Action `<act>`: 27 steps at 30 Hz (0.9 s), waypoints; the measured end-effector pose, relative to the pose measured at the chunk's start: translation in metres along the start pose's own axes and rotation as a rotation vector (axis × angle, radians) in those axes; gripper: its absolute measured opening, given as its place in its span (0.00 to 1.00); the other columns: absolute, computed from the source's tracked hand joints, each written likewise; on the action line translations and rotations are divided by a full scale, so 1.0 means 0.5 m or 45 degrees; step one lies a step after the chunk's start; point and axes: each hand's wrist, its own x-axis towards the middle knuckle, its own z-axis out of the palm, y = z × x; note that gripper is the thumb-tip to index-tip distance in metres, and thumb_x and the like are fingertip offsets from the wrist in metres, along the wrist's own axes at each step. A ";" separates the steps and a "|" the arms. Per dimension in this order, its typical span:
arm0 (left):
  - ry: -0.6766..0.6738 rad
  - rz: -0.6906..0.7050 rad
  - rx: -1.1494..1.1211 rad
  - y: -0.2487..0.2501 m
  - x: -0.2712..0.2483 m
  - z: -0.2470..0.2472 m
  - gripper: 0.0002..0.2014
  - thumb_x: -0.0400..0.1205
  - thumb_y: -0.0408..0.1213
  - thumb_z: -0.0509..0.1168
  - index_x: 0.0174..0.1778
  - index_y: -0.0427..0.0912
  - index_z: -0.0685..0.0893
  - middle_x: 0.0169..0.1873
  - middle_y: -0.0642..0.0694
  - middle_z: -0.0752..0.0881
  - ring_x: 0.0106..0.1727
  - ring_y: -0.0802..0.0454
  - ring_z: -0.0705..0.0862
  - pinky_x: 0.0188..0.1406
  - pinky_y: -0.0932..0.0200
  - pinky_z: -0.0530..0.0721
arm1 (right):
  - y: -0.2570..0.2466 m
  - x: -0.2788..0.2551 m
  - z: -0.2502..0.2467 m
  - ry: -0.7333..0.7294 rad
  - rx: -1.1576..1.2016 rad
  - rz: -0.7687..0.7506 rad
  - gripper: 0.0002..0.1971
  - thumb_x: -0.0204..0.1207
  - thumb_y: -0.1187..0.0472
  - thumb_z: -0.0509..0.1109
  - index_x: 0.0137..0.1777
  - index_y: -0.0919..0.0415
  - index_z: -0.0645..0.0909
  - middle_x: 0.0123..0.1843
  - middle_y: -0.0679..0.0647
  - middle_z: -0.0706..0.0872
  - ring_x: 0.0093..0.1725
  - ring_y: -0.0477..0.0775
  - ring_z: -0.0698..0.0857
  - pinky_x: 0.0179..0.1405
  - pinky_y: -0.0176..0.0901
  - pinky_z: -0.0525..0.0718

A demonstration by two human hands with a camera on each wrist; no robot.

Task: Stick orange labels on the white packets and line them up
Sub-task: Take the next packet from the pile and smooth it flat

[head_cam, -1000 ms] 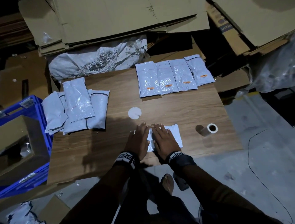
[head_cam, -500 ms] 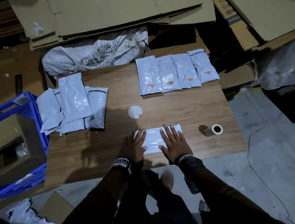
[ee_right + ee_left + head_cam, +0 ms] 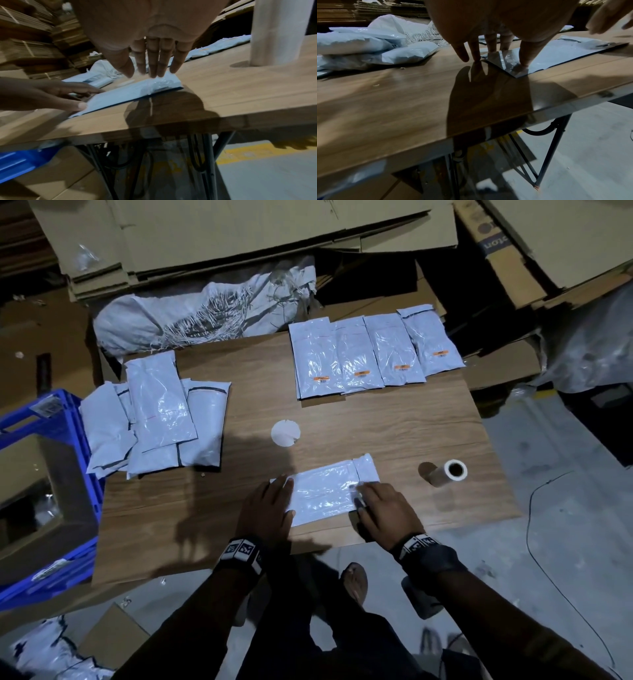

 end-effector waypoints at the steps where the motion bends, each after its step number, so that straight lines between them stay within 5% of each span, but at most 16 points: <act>1: 0.028 -0.017 -0.006 0.008 -0.001 -0.003 0.35 0.80 0.54 0.61 0.84 0.45 0.70 0.80 0.43 0.74 0.73 0.37 0.77 0.66 0.39 0.81 | -0.011 -0.007 -0.003 -0.043 0.031 -0.041 0.23 0.81 0.50 0.57 0.72 0.55 0.81 0.66 0.55 0.85 0.63 0.63 0.82 0.59 0.54 0.81; 3: 0.052 -0.101 0.001 0.034 -0.002 -0.013 0.35 0.77 0.55 0.67 0.80 0.46 0.74 0.71 0.42 0.79 0.65 0.37 0.80 0.60 0.41 0.81 | -0.028 -0.015 0.002 -0.158 0.083 -0.079 0.22 0.79 0.49 0.56 0.68 0.54 0.82 0.61 0.54 0.85 0.58 0.62 0.81 0.55 0.54 0.80; 5: 0.047 -0.190 0.019 0.066 -0.001 -0.024 0.33 0.75 0.57 0.70 0.75 0.47 0.77 0.62 0.43 0.81 0.57 0.38 0.81 0.52 0.42 0.80 | -0.031 -0.017 0.012 -0.225 0.110 -0.069 0.26 0.77 0.47 0.56 0.72 0.54 0.80 0.67 0.54 0.83 0.62 0.60 0.79 0.59 0.54 0.80; 10: -0.020 -0.170 0.046 0.126 0.007 -0.028 0.30 0.74 0.62 0.62 0.65 0.46 0.84 0.52 0.41 0.84 0.49 0.37 0.83 0.46 0.44 0.77 | -0.032 0.004 0.016 -0.230 0.190 0.090 0.27 0.79 0.48 0.64 0.77 0.57 0.77 0.77 0.56 0.77 0.74 0.64 0.74 0.68 0.60 0.78; 14: -0.042 -0.124 -0.057 0.165 0.011 -0.013 0.32 0.75 0.62 0.54 0.66 0.43 0.84 0.54 0.41 0.85 0.52 0.35 0.84 0.49 0.44 0.78 | -0.024 0.032 0.001 -0.252 0.159 0.171 0.31 0.75 0.46 0.61 0.77 0.58 0.76 0.81 0.58 0.73 0.76 0.67 0.70 0.69 0.59 0.77; 18: -0.078 -0.112 -0.099 0.184 0.006 -0.012 0.33 0.78 0.59 0.55 0.76 0.44 0.78 0.60 0.41 0.83 0.62 0.35 0.80 0.58 0.43 0.76 | -0.004 0.047 -0.007 -0.235 0.112 0.210 0.26 0.74 0.45 0.59 0.67 0.58 0.79 0.78 0.57 0.74 0.71 0.67 0.72 0.65 0.60 0.78; 22: -0.097 -0.113 -0.106 0.179 0.003 -0.016 0.35 0.76 0.60 0.52 0.77 0.47 0.78 0.62 0.43 0.81 0.63 0.37 0.81 0.59 0.45 0.75 | 0.004 0.044 -0.019 -0.267 0.095 0.210 0.24 0.76 0.46 0.62 0.68 0.56 0.80 0.79 0.56 0.73 0.74 0.66 0.69 0.66 0.58 0.77; 27: -0.045 -0.109 -0.201 0.167 0.018 -0.033 0.25 0.79 0.55 0.62 0.70 0.49 0.84 0.58 0.47 0.82 0.59 0.40 0.83 0.57 0.46 0.80 | 0.014 0.009 -0.052 -0.062 0.206 0.165 0.26 0.76 0.51 0.62 0.74 0.55 0.81 0.74 0.55 0.77 0.70 0.64 0.74 0.66 0.59 0.79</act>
